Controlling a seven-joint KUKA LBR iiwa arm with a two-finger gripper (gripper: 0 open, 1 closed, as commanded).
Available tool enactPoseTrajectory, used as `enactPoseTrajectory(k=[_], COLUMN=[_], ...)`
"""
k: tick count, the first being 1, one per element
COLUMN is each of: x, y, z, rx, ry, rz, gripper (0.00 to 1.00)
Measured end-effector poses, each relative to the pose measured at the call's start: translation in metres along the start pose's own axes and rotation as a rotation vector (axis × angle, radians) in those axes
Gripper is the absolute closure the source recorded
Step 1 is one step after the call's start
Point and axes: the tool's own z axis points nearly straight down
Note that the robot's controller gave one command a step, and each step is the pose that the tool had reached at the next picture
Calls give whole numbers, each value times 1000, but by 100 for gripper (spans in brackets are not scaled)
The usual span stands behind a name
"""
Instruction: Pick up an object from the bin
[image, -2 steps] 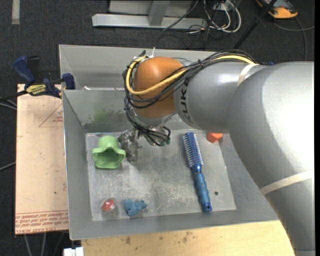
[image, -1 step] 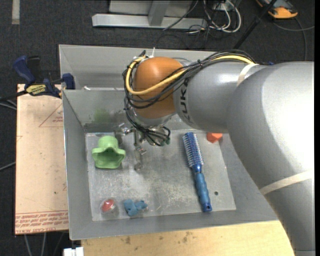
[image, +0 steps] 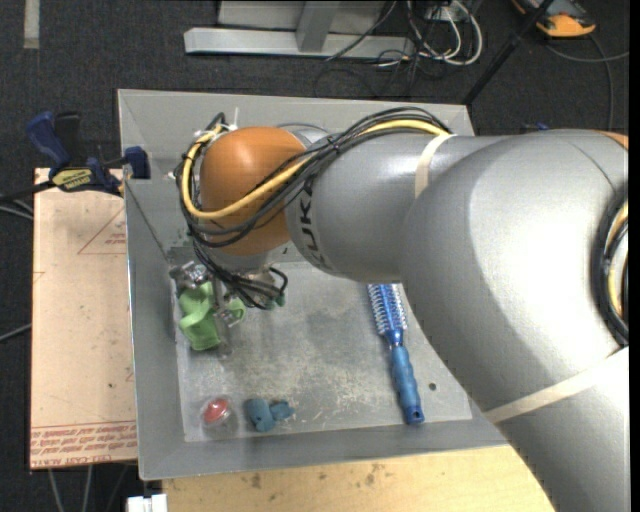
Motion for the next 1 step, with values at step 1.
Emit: enactPoseTrajectory(k=[1], x=[1], y=[-6], z=[0], rx=[4], ry=[1], rz=[9], gripper=[100])
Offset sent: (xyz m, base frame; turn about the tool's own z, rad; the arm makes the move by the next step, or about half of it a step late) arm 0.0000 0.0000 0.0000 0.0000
